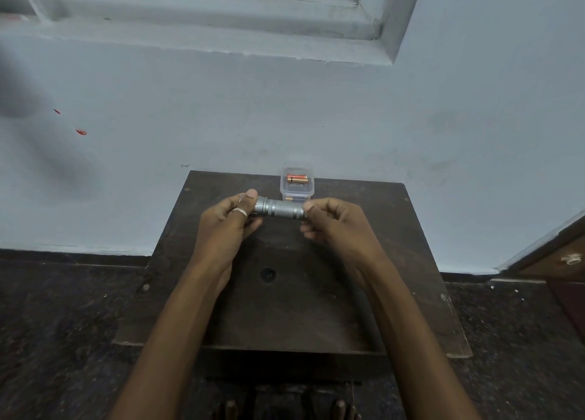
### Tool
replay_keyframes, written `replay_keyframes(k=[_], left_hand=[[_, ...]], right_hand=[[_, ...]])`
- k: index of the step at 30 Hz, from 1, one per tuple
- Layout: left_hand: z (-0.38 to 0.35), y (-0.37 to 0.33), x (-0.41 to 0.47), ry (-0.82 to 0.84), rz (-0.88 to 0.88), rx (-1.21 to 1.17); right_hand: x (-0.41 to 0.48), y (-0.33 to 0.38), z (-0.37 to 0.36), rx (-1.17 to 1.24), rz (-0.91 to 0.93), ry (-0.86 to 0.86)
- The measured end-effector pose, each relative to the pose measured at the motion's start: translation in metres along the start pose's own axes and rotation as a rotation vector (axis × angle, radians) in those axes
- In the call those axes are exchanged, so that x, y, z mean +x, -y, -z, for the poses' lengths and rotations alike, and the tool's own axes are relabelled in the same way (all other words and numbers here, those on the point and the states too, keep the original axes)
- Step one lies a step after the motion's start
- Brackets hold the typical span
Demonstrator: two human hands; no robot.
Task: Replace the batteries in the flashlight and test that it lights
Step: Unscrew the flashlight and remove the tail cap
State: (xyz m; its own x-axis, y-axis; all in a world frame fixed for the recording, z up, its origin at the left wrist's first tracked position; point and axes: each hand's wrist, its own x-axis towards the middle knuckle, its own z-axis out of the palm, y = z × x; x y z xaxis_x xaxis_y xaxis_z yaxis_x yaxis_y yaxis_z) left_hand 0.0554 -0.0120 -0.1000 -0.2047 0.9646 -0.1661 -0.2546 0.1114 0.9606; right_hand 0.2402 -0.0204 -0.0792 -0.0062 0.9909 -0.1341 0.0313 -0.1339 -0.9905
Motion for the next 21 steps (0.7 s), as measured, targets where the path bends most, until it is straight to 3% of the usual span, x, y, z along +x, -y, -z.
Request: replay_keyframes(k=[5, 9, 13, 21], left_hand=[[0.0017, -0.0007, 0.0000, -0.009, -0.004, 0.000], [0.0004, 0.0002, -0.0001, 0.004, -0.001, 0.004], [-0.0002, -0.0002, -0.0002, 0.007, -0.011, 0.005], [0.0012, 0.0001, 0.0012, 0.003, 0.001, 0.004]], right_hand=[[0.0004, 0.0016, 0.0043, -0.033, 0.094, 0.024], [0.0003, -0.0003, 0.0032, 0.047, 0.018, 0.006], [0.0009, -0.0002, -0.0007, -0.042, -0.039, -0.002], [0.0018, -0.0009, 0.0031, 0.015, 0.026, 0.014]])
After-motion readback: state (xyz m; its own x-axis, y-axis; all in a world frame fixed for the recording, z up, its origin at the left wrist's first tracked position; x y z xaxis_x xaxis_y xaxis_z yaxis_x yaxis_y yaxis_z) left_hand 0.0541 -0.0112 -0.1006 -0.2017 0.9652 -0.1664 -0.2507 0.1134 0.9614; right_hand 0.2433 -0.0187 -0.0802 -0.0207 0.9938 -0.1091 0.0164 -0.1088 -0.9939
